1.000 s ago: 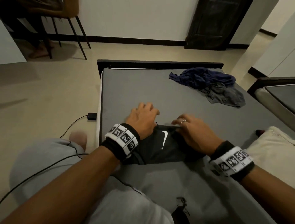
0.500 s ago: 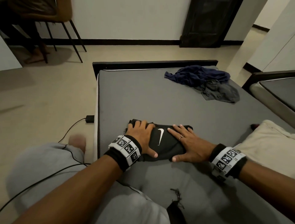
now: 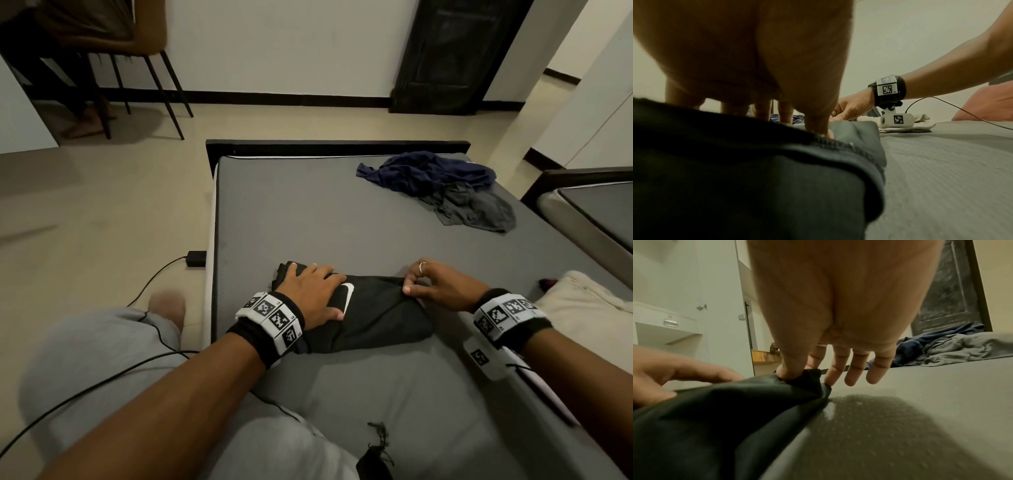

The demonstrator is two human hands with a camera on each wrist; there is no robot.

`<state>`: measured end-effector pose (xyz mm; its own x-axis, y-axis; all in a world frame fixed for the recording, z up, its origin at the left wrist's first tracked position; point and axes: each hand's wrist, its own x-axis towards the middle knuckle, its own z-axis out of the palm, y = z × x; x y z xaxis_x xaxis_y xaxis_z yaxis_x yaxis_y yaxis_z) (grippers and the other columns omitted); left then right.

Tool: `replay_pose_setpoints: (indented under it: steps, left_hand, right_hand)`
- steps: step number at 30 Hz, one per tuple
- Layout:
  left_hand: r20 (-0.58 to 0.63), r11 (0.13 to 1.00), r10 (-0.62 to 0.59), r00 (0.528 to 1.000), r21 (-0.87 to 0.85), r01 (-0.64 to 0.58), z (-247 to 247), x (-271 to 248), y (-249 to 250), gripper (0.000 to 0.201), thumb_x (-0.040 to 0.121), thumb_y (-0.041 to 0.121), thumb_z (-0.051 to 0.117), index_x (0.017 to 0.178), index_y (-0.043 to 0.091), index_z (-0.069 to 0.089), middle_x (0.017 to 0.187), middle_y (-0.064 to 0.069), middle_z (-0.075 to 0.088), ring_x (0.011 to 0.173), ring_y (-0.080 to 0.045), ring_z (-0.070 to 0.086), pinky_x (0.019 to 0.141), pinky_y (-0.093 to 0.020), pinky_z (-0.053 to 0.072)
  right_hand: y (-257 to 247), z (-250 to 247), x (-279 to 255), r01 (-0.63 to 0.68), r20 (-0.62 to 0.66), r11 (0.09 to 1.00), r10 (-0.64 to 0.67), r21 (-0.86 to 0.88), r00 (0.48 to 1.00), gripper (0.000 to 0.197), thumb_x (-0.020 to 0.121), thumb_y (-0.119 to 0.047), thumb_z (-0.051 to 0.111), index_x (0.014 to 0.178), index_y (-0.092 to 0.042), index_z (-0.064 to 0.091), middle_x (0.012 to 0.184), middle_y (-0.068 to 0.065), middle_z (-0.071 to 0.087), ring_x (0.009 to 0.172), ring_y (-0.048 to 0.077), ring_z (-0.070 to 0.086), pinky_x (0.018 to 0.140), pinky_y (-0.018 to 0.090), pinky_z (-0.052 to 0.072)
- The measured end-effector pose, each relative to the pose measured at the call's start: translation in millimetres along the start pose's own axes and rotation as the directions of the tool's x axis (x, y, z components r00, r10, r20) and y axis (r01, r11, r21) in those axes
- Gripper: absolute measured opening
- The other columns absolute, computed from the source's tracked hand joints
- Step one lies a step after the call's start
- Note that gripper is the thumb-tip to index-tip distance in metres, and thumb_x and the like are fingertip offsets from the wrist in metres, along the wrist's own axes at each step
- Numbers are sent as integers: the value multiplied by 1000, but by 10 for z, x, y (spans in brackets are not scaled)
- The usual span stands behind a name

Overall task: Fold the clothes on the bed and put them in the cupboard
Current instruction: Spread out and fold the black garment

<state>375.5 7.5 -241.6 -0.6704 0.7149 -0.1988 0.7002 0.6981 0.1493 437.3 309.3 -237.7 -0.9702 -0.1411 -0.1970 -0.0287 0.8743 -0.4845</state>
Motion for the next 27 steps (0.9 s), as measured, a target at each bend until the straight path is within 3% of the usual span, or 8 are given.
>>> replay_pose_setpoints:
  steps: [4, 7, 12, 14, 18, 21, 23, 27]
  left_hand:
    - [95, 995, -95, 991, 48, 91, 53, 32, -74, 95, 86, 72, 51, 157, 25, 11, 163, -5, 17, 150, -29, 15, 119, -59, 11]
    - [136, 977, -212, 968, 50, 207, 105, 48, -120, 105, 81, 80, 47, 158, 24, 4, 165, -7, 8, 151, -31, 7, 118, -63, 9]
    - [73, 939, -328, 942, 130, 317, 70, -33, -73, 119, 76, 89, 39, 158, 14, -5, 165, -13, -10, 151, -35, -10, 118, -63, -4]
    - [-18, 962, -231, 973, 142, 231, 31, -75, -21, 121, 76, 89, 38, 157, 14, -11, 163, -14, -18, 150, -38, -16, 118, -64, -4]
    - [-51, 965, 235, 971, 132, -227, 29, -99, 212, 105, 87, 72, 47, 158, 17, -8, 164, -8, -19, 152, -30, -11, 122, -53, 5]
    - [108, 956, 273, 956, 78, -282, 168, -48, 266, 94, 93, 57, 53, 159, 17, -1, 166, -3, -11, 153, -24, -6, 123, -49, 6]
    - [141, 976, 185, 973, 88, -198, 231, 5, 200, 96, 91, 62, 52, 159, 24, -4, 166, 1, -12, 152, -25, -10, 121, -57, 3]
    - [165, 999, -10, 986, 33, 4, 242, 64, 6, 111, 71, 88, 48, 155, 42, -9, 165, 5, -16, 151, -34, -14, 116, -65, -5]
  right_hand:
    - [-19, -33, 120, -36, -16, 996, 37, 82, 999, 25, 101, -22, 58, 84, -5, 64, 84, 17, 65, 72, 15, 58, 70, 26, 47]
    - [33, -2, 234, -95, -46, 996, 95, 4, 994, 27, 100, -25, 60, 77, -12, 62, 73, 9, 63, 65, 13, 55, 66, 31, 44]
    - [-34, 66, 183, -159, -278, 954, 84, -256, 957, 2, 95, -24, 64, 96, -23, 65, 111, 1, 60, 102, 23, 58, 87, 39, 47]
    - [-254, 59, 70, -82, -340, 948, -30, -308, 940, 14, 94, -21, 63, 108, -24, 66, 123, 1, 56, 110, 22, 54, 95, 41, 48]
    - [-865, 224, -309, 194, -226, 927, -274, -322, 935, 20, 92, -27, 63, 112, -26, 63, 120, -4, 55, 104, 15, 57, 88, 25, 47]
    - [-925, 490, -445, 144, 1, 936, -152, -321, 988, 58, 92, -51, 62, 142, -29, 46, 146, -1, 41, 125, 15, 50, 101, 25, 43]
    - [-734, 616, -412, 51, 85, 936, -23, -349, 996, 92, 84, -72, 58, 157, -36, 15, 165, 2, 9, 150, 23, 21, 119, 42, 29]
    - [-390, 675, -300, -82, 97, 954, 115, -289, 989, 127, 66, -93, 53, 155, -37, -18, 166, -5, -17, 153, 17, -16, 124, 55, 4]
